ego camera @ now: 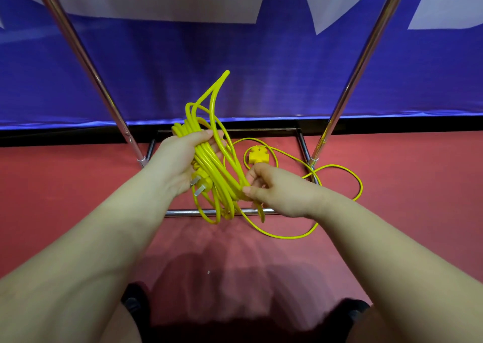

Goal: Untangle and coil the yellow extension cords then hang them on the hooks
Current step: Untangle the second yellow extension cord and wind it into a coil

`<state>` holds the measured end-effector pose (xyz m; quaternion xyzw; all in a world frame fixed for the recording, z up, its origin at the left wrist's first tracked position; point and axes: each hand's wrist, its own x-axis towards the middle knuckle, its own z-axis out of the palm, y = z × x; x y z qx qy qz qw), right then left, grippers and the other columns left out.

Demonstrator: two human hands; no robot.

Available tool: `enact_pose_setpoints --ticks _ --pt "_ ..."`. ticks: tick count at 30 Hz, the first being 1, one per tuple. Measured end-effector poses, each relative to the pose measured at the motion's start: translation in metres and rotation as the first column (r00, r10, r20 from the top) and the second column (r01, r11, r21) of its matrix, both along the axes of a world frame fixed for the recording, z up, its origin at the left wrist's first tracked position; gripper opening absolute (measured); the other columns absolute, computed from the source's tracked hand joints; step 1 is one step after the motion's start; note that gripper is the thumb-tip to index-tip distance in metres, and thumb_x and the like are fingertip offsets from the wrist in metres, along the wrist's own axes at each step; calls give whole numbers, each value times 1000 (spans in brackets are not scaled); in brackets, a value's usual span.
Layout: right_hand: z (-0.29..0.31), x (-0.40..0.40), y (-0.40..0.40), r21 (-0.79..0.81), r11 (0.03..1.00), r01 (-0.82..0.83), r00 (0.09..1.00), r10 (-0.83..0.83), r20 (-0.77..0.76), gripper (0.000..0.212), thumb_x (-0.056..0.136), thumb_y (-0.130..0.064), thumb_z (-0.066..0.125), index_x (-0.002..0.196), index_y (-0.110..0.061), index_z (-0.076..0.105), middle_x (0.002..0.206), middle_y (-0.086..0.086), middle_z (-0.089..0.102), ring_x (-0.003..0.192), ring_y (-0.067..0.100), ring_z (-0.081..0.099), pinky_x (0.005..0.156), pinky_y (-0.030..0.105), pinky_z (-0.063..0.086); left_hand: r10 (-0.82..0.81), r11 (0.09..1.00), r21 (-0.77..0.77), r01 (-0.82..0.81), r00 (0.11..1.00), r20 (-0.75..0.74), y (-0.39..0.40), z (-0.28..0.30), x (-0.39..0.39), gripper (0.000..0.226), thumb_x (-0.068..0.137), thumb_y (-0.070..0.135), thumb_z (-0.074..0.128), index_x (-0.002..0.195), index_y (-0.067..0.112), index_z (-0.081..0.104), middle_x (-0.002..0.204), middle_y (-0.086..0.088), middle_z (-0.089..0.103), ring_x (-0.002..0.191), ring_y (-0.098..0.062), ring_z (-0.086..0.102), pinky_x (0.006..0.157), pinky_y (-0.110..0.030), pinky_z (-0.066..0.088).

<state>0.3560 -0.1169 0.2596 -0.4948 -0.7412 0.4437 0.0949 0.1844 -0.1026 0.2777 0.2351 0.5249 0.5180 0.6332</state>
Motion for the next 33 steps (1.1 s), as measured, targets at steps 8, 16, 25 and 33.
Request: enact_pose_setpoints --ticks 8,16,25,33 --pt "18 33 21 423 666 615 787 -554 -273 9 84 -24 64 77 -17 64 62 -4 59 60 20 62 62 34 51 -54 998 -40 47 974 -221 2 -4 -10 10 93 11 53 84 8 57 55 6 69 44 -3 61 47 -19 54" --pt "21 33 15 309 918 248 872 -350 341 13 78 -16 61 72 -5 66 75 13 67 67 27 60 66 34 52 -165 984 19 176 952 -260 -1 -6 -10 5 92 8 52 89 8 57 74 -4 74 67 -13 71 61 -26 58" --pt "42 27 11 -57 974 218 964 -224 -143 10 82 -10 65 73 -11 69 50 -2 53 40 7 33 40 18 26 -400 847 67 527 715 -574 -13 -7 3 12 81 17 69 79 9 60 54 13 55 53 -1 50 53 -15 40" --pt "37 40 20 152 860 488 856 -437 -275 25 70 -33 79 75 -14 63 52 -7 58 46 3 49 49 16 38 -527 790 85 606 744 -411 -18 -6 14 16 89 4 54 85 18 60 73 1 73 71 -12 69 68 -26 57"
